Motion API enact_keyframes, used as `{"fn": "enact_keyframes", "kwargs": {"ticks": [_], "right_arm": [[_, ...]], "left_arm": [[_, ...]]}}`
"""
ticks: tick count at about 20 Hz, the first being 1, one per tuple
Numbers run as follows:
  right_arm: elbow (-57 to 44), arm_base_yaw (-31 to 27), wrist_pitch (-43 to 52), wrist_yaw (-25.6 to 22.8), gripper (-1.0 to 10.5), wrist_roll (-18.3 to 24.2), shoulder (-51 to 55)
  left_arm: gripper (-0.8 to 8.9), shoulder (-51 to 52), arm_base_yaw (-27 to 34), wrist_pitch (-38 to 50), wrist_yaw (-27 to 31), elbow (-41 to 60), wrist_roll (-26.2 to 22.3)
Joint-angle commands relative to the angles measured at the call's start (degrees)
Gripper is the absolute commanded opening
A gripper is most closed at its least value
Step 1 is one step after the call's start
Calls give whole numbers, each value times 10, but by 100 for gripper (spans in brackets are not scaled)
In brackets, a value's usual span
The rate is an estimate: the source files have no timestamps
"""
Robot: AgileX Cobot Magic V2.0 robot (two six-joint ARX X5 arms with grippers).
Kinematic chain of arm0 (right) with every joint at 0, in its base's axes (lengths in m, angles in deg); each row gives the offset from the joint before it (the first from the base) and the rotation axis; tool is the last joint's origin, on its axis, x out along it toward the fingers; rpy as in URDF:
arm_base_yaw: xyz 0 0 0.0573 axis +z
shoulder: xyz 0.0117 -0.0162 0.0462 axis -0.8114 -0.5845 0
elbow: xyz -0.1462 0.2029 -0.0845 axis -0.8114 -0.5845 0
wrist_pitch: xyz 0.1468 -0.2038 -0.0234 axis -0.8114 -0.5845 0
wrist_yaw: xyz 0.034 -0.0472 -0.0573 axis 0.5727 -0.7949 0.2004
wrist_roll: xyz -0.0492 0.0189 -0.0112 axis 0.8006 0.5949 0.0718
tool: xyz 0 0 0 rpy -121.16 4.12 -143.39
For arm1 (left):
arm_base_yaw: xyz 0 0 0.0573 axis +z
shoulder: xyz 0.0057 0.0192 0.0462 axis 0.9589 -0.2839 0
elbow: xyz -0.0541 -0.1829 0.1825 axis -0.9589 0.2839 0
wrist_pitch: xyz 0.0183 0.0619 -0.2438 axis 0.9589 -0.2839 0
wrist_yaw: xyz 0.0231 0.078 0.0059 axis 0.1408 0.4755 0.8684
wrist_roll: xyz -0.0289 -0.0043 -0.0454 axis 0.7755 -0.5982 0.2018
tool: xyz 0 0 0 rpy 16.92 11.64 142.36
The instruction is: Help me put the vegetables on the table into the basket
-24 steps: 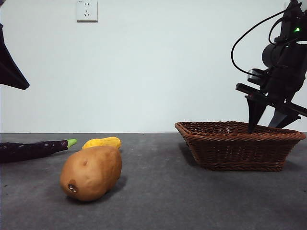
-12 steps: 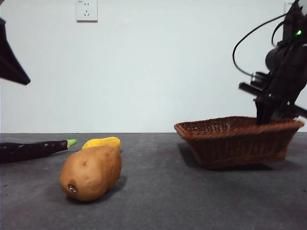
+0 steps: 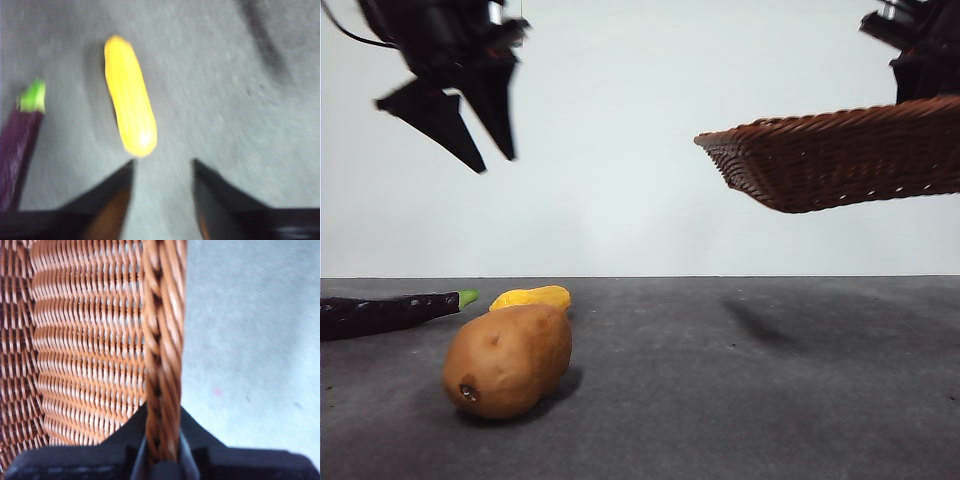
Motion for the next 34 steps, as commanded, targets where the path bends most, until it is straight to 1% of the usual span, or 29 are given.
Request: {"fn": "enact_keyframes", "kwargs": {"ticks": [1,5,8,14,16,17,20,22,23,24,26,28,29,31,34], "right_arm": [[2,-1,-12,-4,-8,10,17],[2,-1,-37,-4,-8,17,46],[2,-1,-47,-4,-8,23,59],[2,0,-57,-3,-8,26,61],[2,1,-58,-3,-8,26,61],[2,1,-59,-3,-8,26,61],[1,1,-61,-3,-8,27,61],[2,1,-61,-1,-8,28,61],[1,1,-62,-1,-8,28,61],[2,1,-67,-1,-8,31,61],[1,1,-69,-1,-8,31,61],[1,1,-71,-1,-8,30,61],[1,2,-71,-1,-8,30,61],[1,2,-70,-1,-8,30,61],[1,1,-71,-2,-8,25,61]], "left_arm": [[638,-41,-22,15,29,-11,-20],[638,-104,-45,56,74,-11,-17],[628,-142,-49,85,82,-11,-1],[615,-197,-49,112,85,-11,5],[511,-204,-49,121,84,-11,14],[496,-206,-50,123,84,-11,14],[490,-206,-49,120,100,-11,16],[428,-210,-48,121,99,-11,15],[428,-213,-48,123,99,-11,15],[391,-214,-48,123,99,-11,16],[244,-216,-48,125,99,-11,16],[45,-216,-47,121,99,-11,15],[-13,-216,-47,124,101,-11,13],[-11,-215,-47,128,99,-17,17],[-9,-209,-45,44,52,-95,17]]}}
